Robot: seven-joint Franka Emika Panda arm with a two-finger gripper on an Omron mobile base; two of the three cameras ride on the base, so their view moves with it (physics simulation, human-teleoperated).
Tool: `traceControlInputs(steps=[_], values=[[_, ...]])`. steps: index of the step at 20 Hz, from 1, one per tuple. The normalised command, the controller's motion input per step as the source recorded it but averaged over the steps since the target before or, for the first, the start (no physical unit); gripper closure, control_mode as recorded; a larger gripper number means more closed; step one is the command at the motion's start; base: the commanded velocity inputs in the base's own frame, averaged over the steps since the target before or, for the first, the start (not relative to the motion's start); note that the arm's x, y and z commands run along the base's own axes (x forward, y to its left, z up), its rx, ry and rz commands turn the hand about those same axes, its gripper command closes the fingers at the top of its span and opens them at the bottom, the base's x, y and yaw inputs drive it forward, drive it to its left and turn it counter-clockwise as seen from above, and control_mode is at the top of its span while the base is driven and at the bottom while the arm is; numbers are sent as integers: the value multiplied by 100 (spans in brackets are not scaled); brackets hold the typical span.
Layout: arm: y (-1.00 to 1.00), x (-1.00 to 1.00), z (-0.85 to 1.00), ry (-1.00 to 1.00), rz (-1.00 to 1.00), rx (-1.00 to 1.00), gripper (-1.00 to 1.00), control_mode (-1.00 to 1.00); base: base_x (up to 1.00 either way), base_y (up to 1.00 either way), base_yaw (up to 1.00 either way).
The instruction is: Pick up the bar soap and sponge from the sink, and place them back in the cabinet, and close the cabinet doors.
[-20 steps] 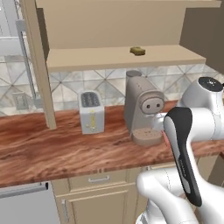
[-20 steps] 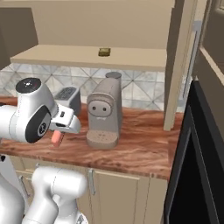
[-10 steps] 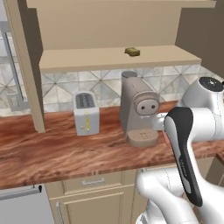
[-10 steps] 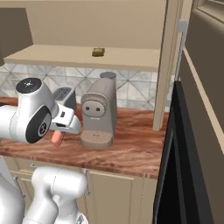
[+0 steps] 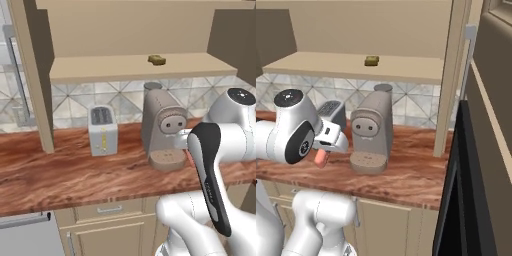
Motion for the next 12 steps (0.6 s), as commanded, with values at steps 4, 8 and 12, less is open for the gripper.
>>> traceControlInputs(steps=[4, 8, 12], values=[[0, 0, 0, 0, 0, 0, 100, 100, 41, 20, 2], [0, 0, 0, 0, 0, 0, 100, 100, 38, 3, 0], [0, 0, 0, 0, 0, 0, 100, 100, 14, 2, 0]])
